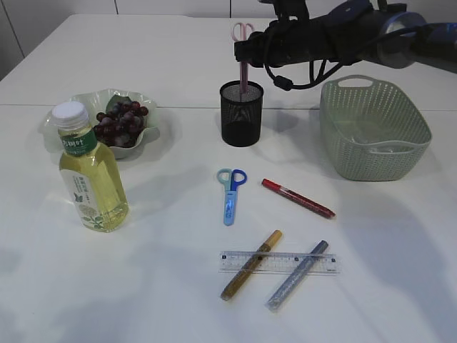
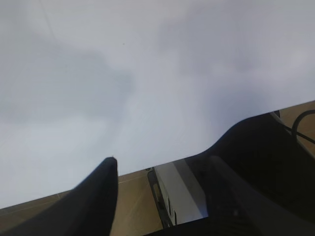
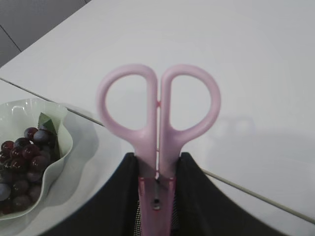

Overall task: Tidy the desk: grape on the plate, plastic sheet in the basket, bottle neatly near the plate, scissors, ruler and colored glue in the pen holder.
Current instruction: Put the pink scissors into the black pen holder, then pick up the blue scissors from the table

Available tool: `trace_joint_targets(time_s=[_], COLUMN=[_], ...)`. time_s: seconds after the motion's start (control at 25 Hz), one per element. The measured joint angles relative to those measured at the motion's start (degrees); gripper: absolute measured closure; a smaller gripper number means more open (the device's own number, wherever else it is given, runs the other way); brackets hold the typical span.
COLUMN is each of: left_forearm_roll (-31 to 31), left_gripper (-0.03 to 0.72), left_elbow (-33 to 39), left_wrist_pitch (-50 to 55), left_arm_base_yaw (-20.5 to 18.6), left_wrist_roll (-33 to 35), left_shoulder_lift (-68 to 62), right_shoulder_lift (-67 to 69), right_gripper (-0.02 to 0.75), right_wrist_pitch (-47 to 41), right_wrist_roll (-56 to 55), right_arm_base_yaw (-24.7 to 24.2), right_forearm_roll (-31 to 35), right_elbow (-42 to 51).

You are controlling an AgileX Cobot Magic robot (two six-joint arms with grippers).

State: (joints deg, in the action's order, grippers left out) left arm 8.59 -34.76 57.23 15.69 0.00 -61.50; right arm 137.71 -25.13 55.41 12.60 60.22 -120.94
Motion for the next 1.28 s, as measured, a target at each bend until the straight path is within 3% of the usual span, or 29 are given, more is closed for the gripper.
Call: trace_joint_targets(time_s=[0.12, 0.36, 0.68, 0.8, 1.08, 1.28], left_forearm_roll=[0.0, 0.0, 0.0, 0.0, 0.0, 0.0], left_gripper=[0.273, 0.273, 0.273, 0.273, 0.273, 0.273], left_elbow=[0.0, 0.0, 0.0, 0.0, 0.0, 0.0], left_wrist_pitch=[0.0, 0.1, 0.2, 0.5, 0.5, 0.5], left_arm_base_yaw=[0.0, 0.0, 0.0, 0.0, 0.0, 0.0], left_wrist_roll=[0.0, 0.0, 0.0, 0.0, 0.0, 0.0], left_shoulder_lift=[0.0, 0.0, 0.0, 0.0, 0.0, 0.0], right_shoulder_lift=[0.1, 0.1, 0.1, -1.3, -9.1, -13.3], right_gripper=[0.528, 0.395, 0.377, 0.374, 0.374, 0.374], right_wrist_pitch=[0.3, 0.1, -0.7, -3.0, -18.8, -29.9], right_wrist_roll=[0.9, 1.3, -2.7, -10.7, -43.8, -62.0], right_arm_base_yaw=[0.0, 0.0, 0.0, 0.0, 0.4, 4.6], right_forearm_roll=[0.2, 0.6, -0.5, -7.0, -32.5, -47.9], right_elbow=[0.0, 0.0, 0.0, 0.0, -0.1, -0.1])
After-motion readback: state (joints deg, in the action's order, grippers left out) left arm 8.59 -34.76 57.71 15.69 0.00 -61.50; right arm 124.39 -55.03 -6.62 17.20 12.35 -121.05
